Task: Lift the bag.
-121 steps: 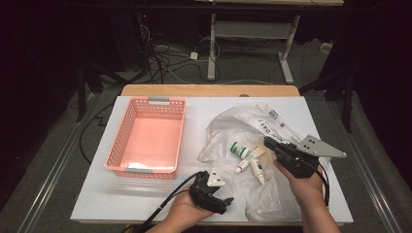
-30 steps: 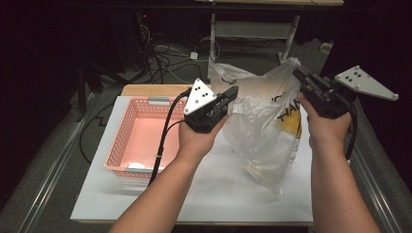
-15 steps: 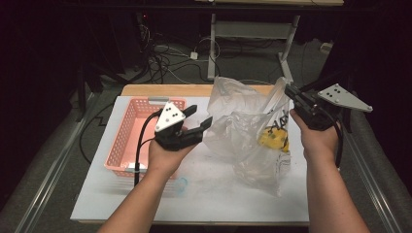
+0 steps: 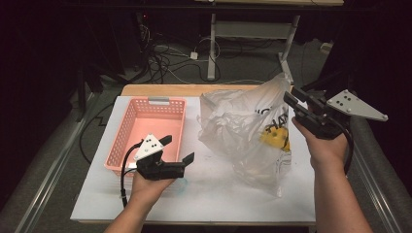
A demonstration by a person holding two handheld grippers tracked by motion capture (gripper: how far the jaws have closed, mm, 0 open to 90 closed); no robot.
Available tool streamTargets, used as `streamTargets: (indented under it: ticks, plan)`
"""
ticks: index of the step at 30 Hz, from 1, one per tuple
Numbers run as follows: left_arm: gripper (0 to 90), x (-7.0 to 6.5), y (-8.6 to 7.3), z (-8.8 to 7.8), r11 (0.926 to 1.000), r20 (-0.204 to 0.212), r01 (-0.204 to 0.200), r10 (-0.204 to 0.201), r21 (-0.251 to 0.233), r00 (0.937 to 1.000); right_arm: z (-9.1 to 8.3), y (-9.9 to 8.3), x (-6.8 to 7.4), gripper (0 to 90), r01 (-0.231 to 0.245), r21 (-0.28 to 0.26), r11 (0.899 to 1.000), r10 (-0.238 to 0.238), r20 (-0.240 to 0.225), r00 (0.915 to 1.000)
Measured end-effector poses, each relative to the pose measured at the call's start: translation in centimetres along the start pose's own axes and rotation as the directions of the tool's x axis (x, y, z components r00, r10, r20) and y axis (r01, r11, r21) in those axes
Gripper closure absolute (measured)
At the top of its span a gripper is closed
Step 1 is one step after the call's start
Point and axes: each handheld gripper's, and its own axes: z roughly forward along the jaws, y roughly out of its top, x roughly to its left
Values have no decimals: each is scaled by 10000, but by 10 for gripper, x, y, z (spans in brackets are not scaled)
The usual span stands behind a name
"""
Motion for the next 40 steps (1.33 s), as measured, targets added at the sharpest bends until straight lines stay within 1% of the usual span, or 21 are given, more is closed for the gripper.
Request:
streamTargets:
  ticks: [1, 3, 6, 7, 8, 10, 11, 14, 15, 17, 19, 22, 24, 29, 30, 33, 36, 40]
  plan:
    - [22, -1, -3, 1, 9998, -18, -89, 89, 176, 10000, -3, 0, 1, 614, 54, 19, 10000, -54, -20, 10000]
    - [0, -3, -8, 3, 9990, -12, -152, 152, 409, 9999, -7, -2, 2, 577, 5, 56, 10000, -5, -50, 10000]
    - [0, -3, -14, 6, 9982, 20, -166, 166, 573, 9999, -13, -10, 4, 519, -78, 270, 9996, 80, -68, 9999]
    - [0, -4, -16, 6, 9981, 32, -149, 147, 597, 9999, -15, -14, 4, 494, -23, 411, 9992, 27, -112, 9999]
    - [0, -4, -18, 7, 9979, 36, -157, 155, 632, 9999, -16, -19, 5, 475, -64, 549, 9985, 71, -123, 9999]
    - [0, -4, -21, 8, 9972, -13, -198, 199, 719, 9998, -19, -31, 5, 455, 54, 816, 9967, -38, -199, 9998]
    - [0, -3, -22, 8, 9969, -17, -218, 220, 756, 9998, -21, -35, 5, 438, 34, 912, 9958, -15, -200, 9998]
    - [0, -2, -24, 7, 9969, -131, -221, 231, 751, 9996, -27, -53, 7, 365, -213, 1114, 9936, 255, -368, 9990]
    - [0, -2, -24, 7, 9969, -143, -226, 238, 751, 9996, -29, -59, 8, 345, -150, 1211, 9925, 199, -395, 9990]
    - [0, -2, -26, 7, 9963, -168, -258, 273, 816, 9995, -33, -69, 10, 302, -252, 1383, 9901, 324, -497, 9982]
    - [0, -2, -28, 8, 9963, -175, -239, 254, 831, 9995, -37, -78, 13, 255, -457, 1430, 9887, 547, -600, 9967]
    - [0, -2, -30, 7, 9956, -216, -288, 309, 886, 9993, -41, -93, 16, 174, -355, 1675, 9852, 452, -542, 9975]
    - [0, -2, -30, 6, 9960, -228, -278, 298, 853, 9993, -44, -101, 18, 144, -553, 1837, 9814, 647, -455, 9969]
    - [0, -2, -32, 5, 9964, -276, -296, 319, 797, 9991, -53, -120, 20, 30, -843, 2134, 9733, 927, -294, 9953]
    - [0, -2, -33, 5, 9962, -289, -306, 331, 812, 9990, -54, -122, 20, 2, -839, 2167, 9726, 913, -244, 9955]
    - [0, -1, -35, 5, 9961, -303, -273, 299, 836, 9991, -58, -128, 21, 2, -979, 2225, 9700, 1063, -258, 9940]
    - [0, -1, -36, 3, 9965, -329, -216, 243, 808, 9992, -60, -132, 21, 2, -977, 2333, 9675, 1060, -234, 9941]
    - [0, 1, -37, 3, 9967, -381, -152, 183, 800, 9991, -60, -135, 21, 2, -921, 2342, 9678, 998, -212, 9948]
